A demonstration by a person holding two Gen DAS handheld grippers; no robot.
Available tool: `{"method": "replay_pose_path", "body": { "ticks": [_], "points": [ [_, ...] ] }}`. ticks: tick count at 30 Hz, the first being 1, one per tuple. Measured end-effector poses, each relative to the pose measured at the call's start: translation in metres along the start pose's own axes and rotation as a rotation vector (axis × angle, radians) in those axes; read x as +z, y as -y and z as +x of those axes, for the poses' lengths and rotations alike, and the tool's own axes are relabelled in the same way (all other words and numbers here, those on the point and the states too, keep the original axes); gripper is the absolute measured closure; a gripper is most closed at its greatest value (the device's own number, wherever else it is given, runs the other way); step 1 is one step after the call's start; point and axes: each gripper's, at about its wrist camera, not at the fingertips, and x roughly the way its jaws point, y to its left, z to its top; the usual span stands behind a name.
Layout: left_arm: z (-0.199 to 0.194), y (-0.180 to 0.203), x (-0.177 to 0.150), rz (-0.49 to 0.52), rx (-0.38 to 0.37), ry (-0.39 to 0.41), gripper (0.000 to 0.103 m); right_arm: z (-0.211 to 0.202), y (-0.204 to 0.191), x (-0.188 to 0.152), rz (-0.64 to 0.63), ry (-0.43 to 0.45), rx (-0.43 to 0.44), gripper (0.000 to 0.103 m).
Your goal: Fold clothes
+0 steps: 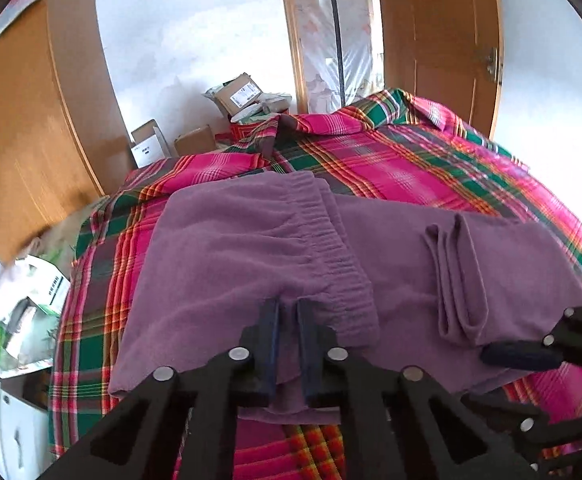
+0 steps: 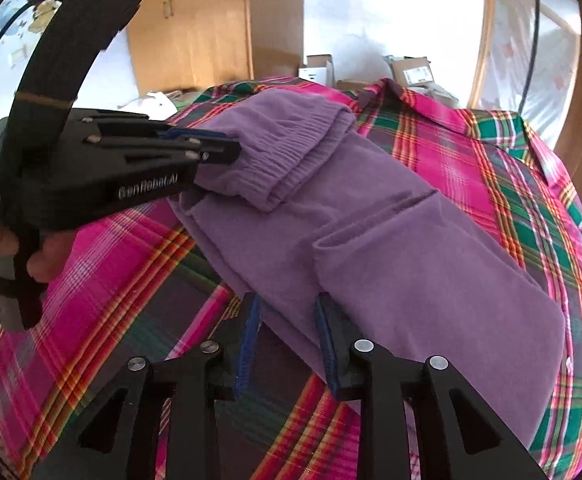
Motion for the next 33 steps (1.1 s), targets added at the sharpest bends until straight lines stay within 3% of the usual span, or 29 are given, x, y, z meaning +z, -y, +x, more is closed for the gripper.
{"method": "replay_pose_path", "body": {
  "ticks": [2,9,12,15,16,17,20,23,30,33],
  "points": [
    [0.0,-0.005,0.002,-0.019,-0.007,-0.002,0.097,0.003,-0.001,0.001,-0.009,-0.007,0.009,0.065],
    [-0.003,-0.037,0.013,-0.143,0.012,0.001,0.101,0.011,-0.005,0.005,-0.045,-0.024,-0.026,0.065],
    [-0.008,-0.037,0.01,-0.097,-0.02,0.004,0.1,0.013,-0.004,0.006,-0.045,-0.026,-0.041,0.068],
    [-0.01,-0.033,0.008,-0.062,-0.062,-0.009,0.092,0.013,-0.003,0.008,-0.045,-0.035,-0.052,0.078],
    [-0.01,-0.031,0.008,-0.048,-0.067,-0.016,0.088,0.012,-0.002,0.011,-0.04,-0.039,-0.051,0.091],
    [-0.01,-0.029,0.008,-0.035,-0.072,-0.022,0.087,0.01,0.0,0.013,-0.033,-0.042,-0.047,0.097],
    [-0.014,-0.026,0.012,-0.004,-0.121,-0.028,0.086,0.003,0.007,0.026,-0.033,-0.043,-0.047,0.098],
    [-0.015,-0.027,0.023,0.0,-0.116,-0.037,0.086,-0.006,0.014,0.039,-0.038,-0.043,-0.049,0.099],
    [-0.03,-0.039,0.055,-0.03,-0.179,-0.04,0.085,-0.027,0.031,0.071,0.005,-0.031,-0.056,0.099],
    [-0.032,-0.036,0.057,0.004,-0.172,-0.042,0.072,-0.034,0.036,0.081,0.014,-0.002,-0.083,0.099]
  ]
}}
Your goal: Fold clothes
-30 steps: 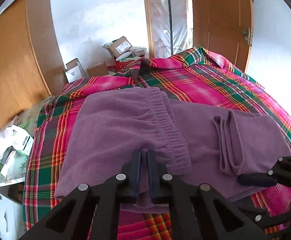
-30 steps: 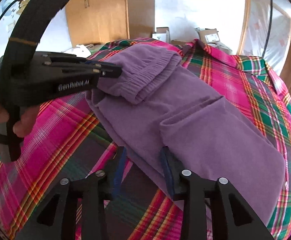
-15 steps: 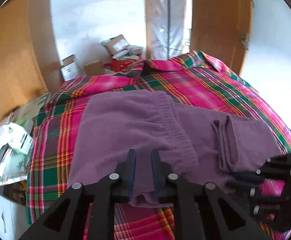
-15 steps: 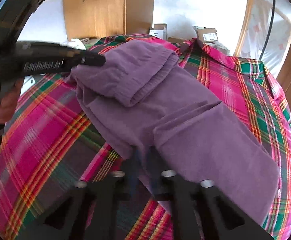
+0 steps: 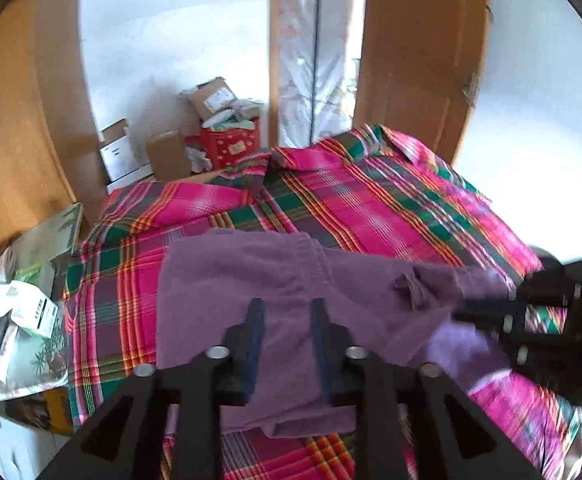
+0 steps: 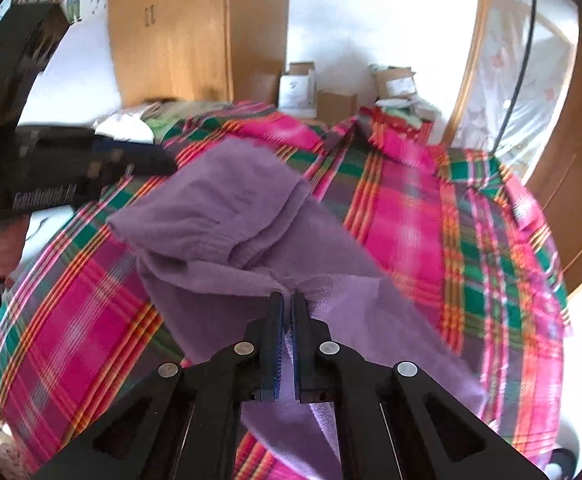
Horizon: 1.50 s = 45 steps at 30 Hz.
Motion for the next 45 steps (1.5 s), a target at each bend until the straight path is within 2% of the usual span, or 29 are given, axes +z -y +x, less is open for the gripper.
{"method": "replay_pose_path", "body": {
  "ticks": [3,5,7,11,18,21,28,31,37,39,41,43,45],
  "points": [
    [0.011,0.005,-0.012,-0.008,0.016,-0.025,0.071,0.004,0.005,0.002,0.021,0.01,-0.021,0.099],
    [0.019,0.011,-0.019,0.003,0.015,-0.045,0.071,0.014,0.006,-0.001,0.023,-0.013,-0.027,0.099],
    [0.026,0.017,-0.024,0.02,0.006,-0.053,0.071,0.02,0.007,-0.004,0.019,-0.025,-0.036,0.099],
    [0.038,0.024,-0.028,0.063,0.038,-0.083,0.071,0.026,0.011,-0.012,0.031,-0.039,-0.024,0.099],
    [0.035,0.039,-0.042,0.158,-0.025,-0.06,0.071,0.038,0.014,-0.017,0.066,-0.059,-0.006,0.099],
    [0.046,0.041,-0.041,0.177,0.042,-0.081,0.071,0.039,0.012,-0.018,0.068,-0.059,-0.004,0.099],
    [0.053,0.058,-0.049,0.295,0.095,-0.09,0.071,0.042,0.016,-0.02,0.09,-0.061,0.005,0.099],
    [0.061,0.059,-0.052,0.295,0.093,-0.111,0.071,0.044,0.014,-0.021,0.091,-0.063,0.009,0.098],
    [0.069,0.047,-0.049,0.221,0.067,-0.128,0.07,0.045,0.01,-0.024,0.077,-0.06,0.008,0.098],
    [0.068,0.044,-0.048,0.198,0.061,-0.125,0.074,0.045,0.01,-0.024,0.071,-0.056,0.002,0.098],
    [0.061,0.034,-0.044,0.139,0.036,-0.099,0.088,0.043,0.011,-0.023,0.068,-0.036,-0.014,0.098],
    [0.054,0.024,-0.04,0.08,0.012,-0.073,0.096,0.039,0.012,-0.021,0.067,-0.006,-0.034,0.098],
    [0.047,0.015,-0.036,0.032,-0.002,-0.046,0.096,0.037,0.014,-0.017,0.065,0.018,-0.052,0.098]
  ]
}}
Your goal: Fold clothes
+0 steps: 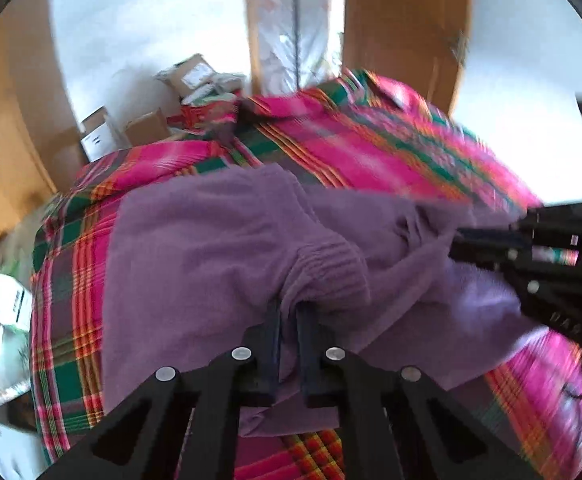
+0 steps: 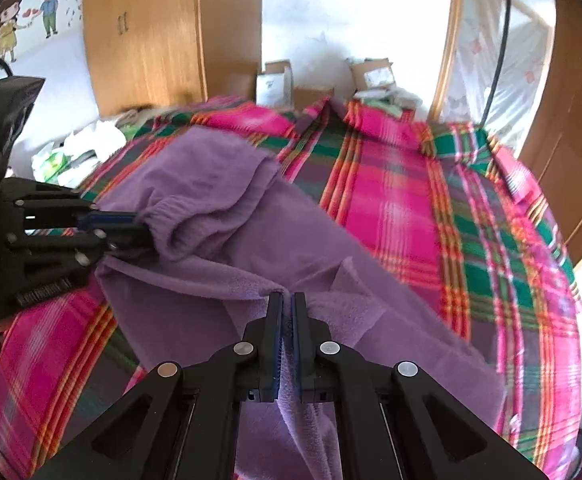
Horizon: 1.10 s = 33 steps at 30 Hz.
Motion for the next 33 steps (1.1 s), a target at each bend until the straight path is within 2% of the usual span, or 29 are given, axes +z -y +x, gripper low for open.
{"method": "replay_pose_path", "body": {
  "ticks": [5,13,21,24,26,30,33],
  "points": [
    [-0.022,-0.029,0.012,-0.119,0.003,0.085,0.097,0.004,0.011,0.013,0.016,0.023,-0.035,0.099],
    [-0.031,-0.086,0.017,-0.305,0.054,0.119,0.097,0.019,0.033,0.041,0.072,0.028,-0.1,0.099],
    [-0.036,-0.128,0.009,-0.417,0.132,0.142,0.099,0.037,0.063,0.069,0.172,0.018,-0.21,0.102],
    [-0.034,-0.139,0.004,-0.447,0.137,0.129,0.099,0.042,0.071,0.07,0.205,-0.003,-0.16,0.102],
    [-0.032,-0.144,-0.001,-0.458,0.127,0.115,0.099,0.039,0.06,0.068,0.159,0.006,-0.136,0.101],
    [-0.031,-0.134,-0.006,-0.417,0.1,0.1,0.099,0.034,0.028,0.064,0.056,0.028,-0.109,0.1],
    [-0.031,-0.121,-0.007,-0.373,0.049,0.087,0.098,0.031,0.012,0.06,0.028,0.03,-0.055,0.098]
  ]
}}
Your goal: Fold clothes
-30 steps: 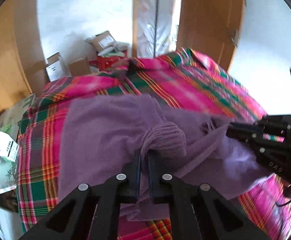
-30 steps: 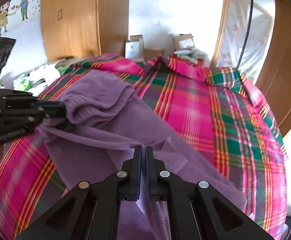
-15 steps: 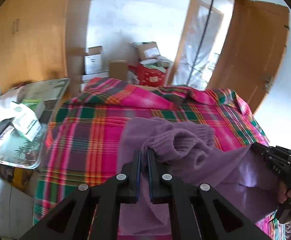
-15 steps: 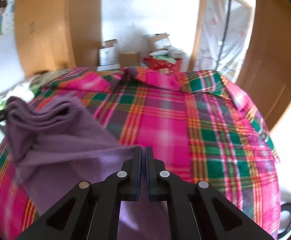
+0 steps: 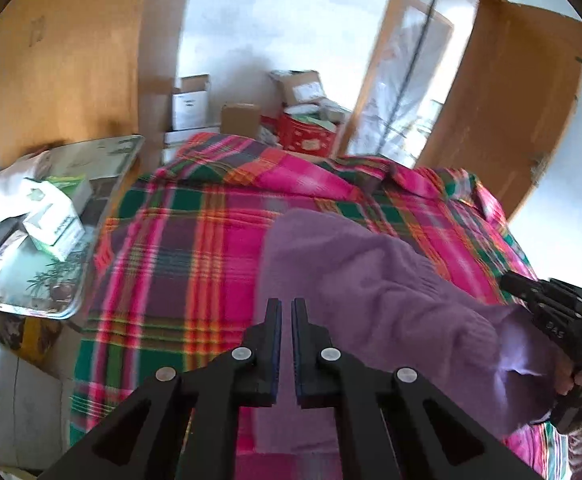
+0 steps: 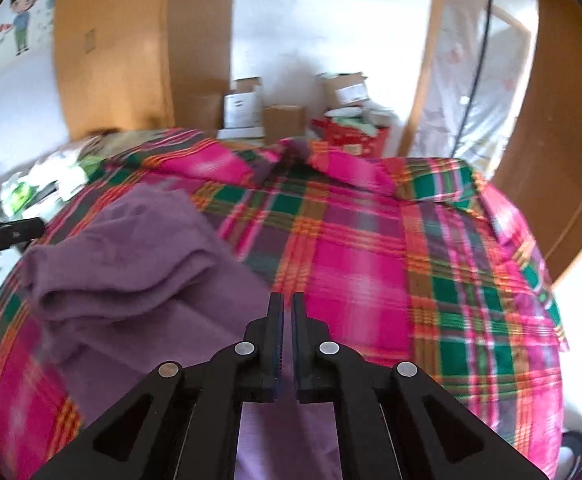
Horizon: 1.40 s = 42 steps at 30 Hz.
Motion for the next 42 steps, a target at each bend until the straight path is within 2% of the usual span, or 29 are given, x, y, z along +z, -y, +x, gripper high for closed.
{"method": "replay_pose_path", "body": {
  "ticks": [3,5,6,10,12,16,19,23,28,32,38,42],
  "points": [
    [-0.008,0.016,-0.005,0.049,-0.04,0.01,0.087,-0.005,-0.014,-0.004,-0.022,0.002,0.059,0.09],
    [-0.013,0.027,-0.009,0.086,-0.076,0.011,0.073,-0.007,-0.025,-0.009,-0.059,0.001,0.11,0.08],
    [-0.016,0.032,-0.012,0.101,-0.091,0.009,0.072,-0.008,-0.031,-0.013,-0.087,-0.002,0.131,0.077],
    [-0.019,0.049,-0.024,0.172,-0.071,-0.007,0.071,-0.005,-0.057,-0.028,-0.201,-0.025,0.152,0.066],
    [-0.016,0.057,-0.031,0.211,-0.048,-0.018,0.071,-0.004,-0.068,-0.038,-0.233,-0.053,0.176,0.065],
    [-0.002,0.059,-0.034,0.218,-0.012,-0.053,0.071,-0.006,-0.079,-0.054,-0.226,-0.105,0.28,0.064],
    [0.007,0.054,-0.033,0.201,0.021,-0.068,0.071,-0.007,-0.094,-0.069,-0.257,-0.13,0.334,0.038],
    [0.018,0.047,-0.029,0.17,0.046,-0.087,0.071,-0.007,-0.118,-0.082,-0.319,-0.129,0.349,0.037],
    [0.025,0.028,-0.019,0.079,0.039,-0.095,0.071,0.001,-0.142,-0.079,-0.376,-0.067,0.246,0.035],
    [0.028,0.026,-0.017,0.069,0.045,-0.094,0.071,0.017,-0.147,-0.065,-0.336,-0.052,0.193,0.035],
    [0.035,0.027,-0.015,0.068,0.045,-0.112,0.071,0.039,-0.141,-0.044,-0.249,-0.067,0.163,0.034],
    [0.04,0.021,-0.013,0.039,0.006,-0.124,0.072,0.052,-0.129,-0.032,-0.157,-0.1,0.219,0.035]
  ]
}}
